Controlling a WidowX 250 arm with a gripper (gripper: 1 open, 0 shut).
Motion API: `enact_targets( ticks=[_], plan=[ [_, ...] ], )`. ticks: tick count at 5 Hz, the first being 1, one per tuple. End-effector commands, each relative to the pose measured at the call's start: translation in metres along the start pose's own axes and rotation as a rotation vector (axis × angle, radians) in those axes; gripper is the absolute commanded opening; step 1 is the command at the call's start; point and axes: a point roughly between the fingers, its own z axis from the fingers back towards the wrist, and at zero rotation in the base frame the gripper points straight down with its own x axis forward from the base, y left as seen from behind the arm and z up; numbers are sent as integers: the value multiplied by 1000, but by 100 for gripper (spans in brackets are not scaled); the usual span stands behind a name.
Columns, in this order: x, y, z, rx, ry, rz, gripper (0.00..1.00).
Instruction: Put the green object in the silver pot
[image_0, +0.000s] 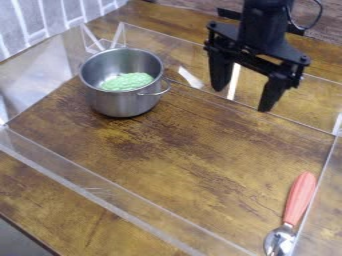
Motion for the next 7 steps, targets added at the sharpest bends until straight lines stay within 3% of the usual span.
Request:
enact_targets(
  ticks=[1, 3, 4, 6, 7],
  plan=[
    [4, -10, 39, -39, -107, -23, 100],
    [9, 2, 42, -42, -110, -49, 100],
    [11, 11, 35, -43, -105, -69, 100],
    [16, 13, 23, -67, -108, -180, 100],
    [14, 8, 23, -45, -91, -129, 100]
  ],
)
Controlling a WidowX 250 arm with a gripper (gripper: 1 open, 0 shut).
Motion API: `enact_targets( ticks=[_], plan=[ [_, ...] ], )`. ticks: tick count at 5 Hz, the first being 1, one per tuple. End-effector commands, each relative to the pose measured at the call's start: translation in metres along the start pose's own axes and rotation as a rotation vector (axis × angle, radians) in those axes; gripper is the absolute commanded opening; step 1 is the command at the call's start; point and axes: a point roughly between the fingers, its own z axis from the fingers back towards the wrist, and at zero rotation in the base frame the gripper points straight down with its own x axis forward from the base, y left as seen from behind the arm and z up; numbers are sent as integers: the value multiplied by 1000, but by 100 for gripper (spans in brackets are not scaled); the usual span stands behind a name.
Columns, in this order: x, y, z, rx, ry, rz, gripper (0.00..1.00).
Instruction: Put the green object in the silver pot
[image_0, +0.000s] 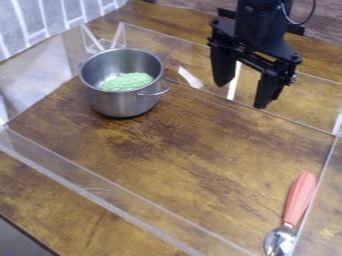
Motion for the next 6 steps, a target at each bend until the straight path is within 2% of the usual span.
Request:
enact_targets(
  ticks=[1, 3, 4, 5, 6],
  plan=[
    [6, -13, 25, 1, -68, 22, 100],
    [12, -8, 27, 10, -73, 44, 100],
    [-3, 1, 20, 17, -62, 83, 100],
    [-10, 13, 15, 44, -82, 140, 100],
    [-3, 15, 32, 62, -104, 184, 100]
  ],
)
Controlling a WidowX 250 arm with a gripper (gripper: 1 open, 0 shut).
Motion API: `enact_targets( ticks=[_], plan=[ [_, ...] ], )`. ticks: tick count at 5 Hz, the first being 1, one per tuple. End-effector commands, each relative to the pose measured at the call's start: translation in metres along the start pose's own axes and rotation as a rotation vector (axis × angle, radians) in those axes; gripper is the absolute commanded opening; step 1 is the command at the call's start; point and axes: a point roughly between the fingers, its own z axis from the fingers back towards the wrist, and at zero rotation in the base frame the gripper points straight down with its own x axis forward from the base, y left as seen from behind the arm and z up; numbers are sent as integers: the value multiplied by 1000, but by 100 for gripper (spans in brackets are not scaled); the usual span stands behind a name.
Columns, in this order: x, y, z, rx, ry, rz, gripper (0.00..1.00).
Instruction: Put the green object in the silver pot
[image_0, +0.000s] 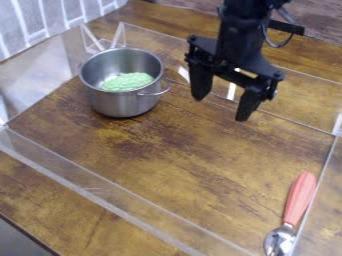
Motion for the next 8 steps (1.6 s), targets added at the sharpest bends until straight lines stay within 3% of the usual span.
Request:
enact_targets(
  ticks=[1, 2, 4, 6, 8],
  plan=[
    [14, 1, 50, -17, -124, 62, 100],
    [14, -3, 48, -18, -129, 95, 100],
    [6, -12, 33, -47, -104, 54, 100],
    [5, -40, 40, -72, -130, -4, 100],
    [9, -40, 11, -78, -129, -69, 100]
  ],
)
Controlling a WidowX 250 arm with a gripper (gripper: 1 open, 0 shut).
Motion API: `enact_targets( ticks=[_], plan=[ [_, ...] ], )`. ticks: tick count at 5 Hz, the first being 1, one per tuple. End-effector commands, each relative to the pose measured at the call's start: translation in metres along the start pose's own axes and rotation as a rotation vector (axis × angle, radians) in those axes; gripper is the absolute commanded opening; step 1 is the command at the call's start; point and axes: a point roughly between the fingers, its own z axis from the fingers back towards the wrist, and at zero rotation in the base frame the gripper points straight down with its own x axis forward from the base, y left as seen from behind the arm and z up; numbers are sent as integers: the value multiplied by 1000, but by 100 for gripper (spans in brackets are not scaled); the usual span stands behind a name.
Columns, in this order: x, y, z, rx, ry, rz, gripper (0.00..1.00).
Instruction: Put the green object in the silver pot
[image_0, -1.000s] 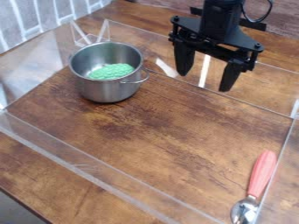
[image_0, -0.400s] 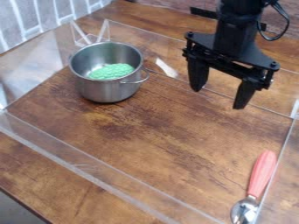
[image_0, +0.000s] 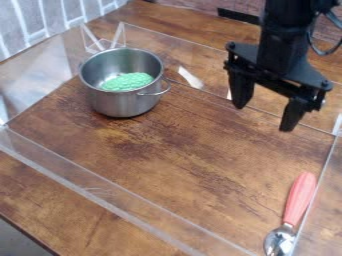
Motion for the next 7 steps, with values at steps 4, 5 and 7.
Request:
enact_targets(
  ticks=[4, 5, 7],
  plan=[
    [11, 24, 27, 18, -37, 105, 100],
    [12, 24, 23, 22, -37, 126, 100],
    [14, 36, 17, 4, -27, 131, 100]
  ],
)
